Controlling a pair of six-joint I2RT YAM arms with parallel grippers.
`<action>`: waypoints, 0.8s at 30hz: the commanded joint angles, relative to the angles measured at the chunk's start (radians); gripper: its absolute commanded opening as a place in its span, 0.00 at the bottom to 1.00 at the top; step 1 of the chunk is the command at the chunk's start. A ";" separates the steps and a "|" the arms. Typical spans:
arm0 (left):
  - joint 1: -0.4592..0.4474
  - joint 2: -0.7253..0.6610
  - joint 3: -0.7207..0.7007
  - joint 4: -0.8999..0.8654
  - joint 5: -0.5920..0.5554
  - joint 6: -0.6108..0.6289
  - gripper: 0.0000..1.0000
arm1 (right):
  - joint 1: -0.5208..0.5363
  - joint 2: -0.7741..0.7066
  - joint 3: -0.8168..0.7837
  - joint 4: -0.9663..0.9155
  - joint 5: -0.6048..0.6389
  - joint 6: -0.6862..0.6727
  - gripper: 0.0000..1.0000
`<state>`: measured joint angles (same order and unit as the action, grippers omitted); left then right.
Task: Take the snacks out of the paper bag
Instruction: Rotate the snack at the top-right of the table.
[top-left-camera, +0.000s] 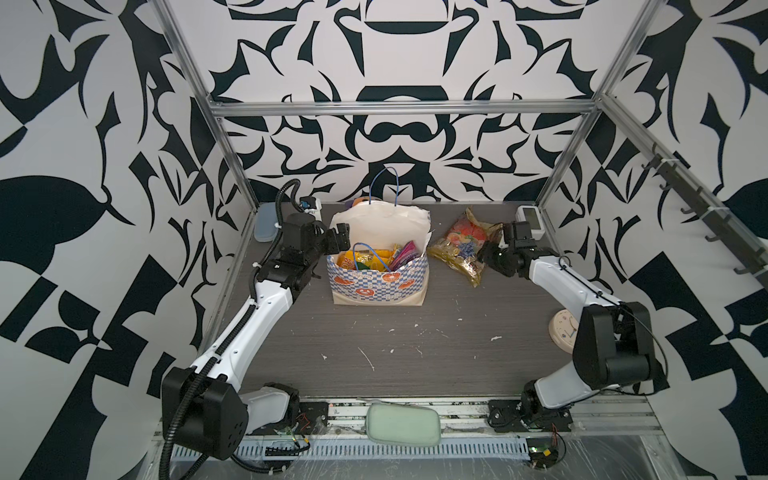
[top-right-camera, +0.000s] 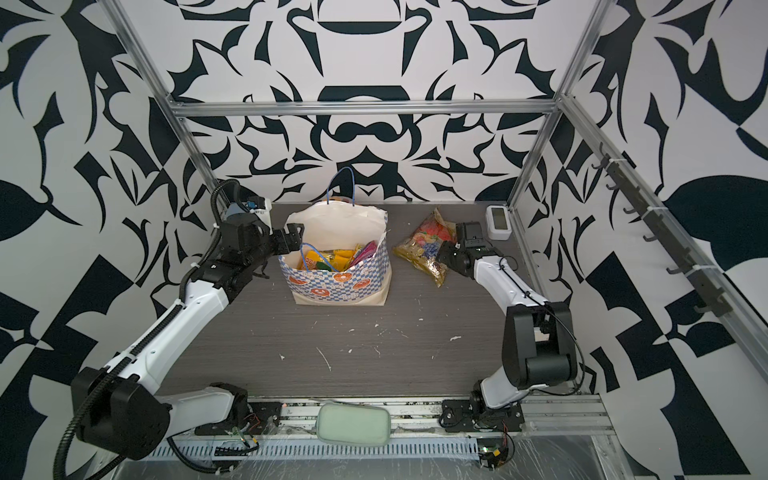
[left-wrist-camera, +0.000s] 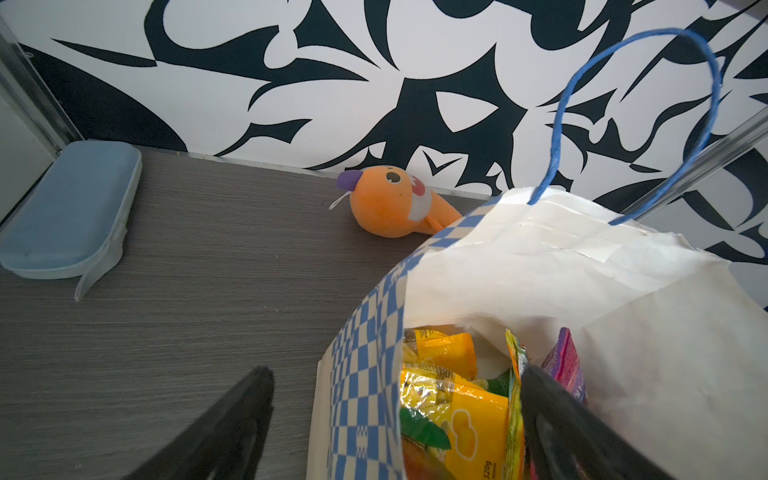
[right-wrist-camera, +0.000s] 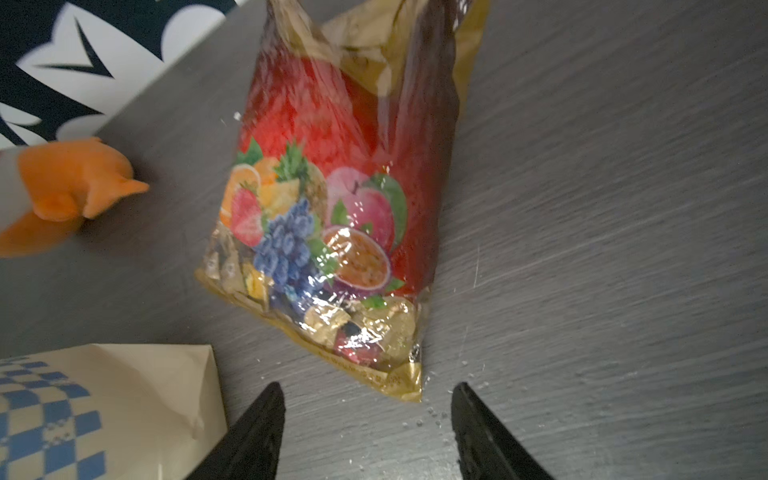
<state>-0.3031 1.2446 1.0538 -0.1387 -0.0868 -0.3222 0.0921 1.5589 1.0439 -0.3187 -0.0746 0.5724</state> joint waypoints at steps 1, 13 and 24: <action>-0.001 0.002 -0.014 0.003 0.004 -0.005 0.95 | 0.000 -0.016 -0.048 0.015 -0.004 -0.001 0.69; 0.000 0.021 0.002 0.024 0.028 -0.021 0.95 | 0.055 0.160 -0.040 0.110 0.052 -0.042 0.47; -0.001 0.016 0.003 0.011 0.022 -0.028 0.95 | -0.014 0.188 0.013 0.097 0.192 -0.074 0.15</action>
<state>-0.3031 1.2617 1.0538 -0.1310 -0.0700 -0.3382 0.1104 1.7851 1.0294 -0.2409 0.0452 0.5159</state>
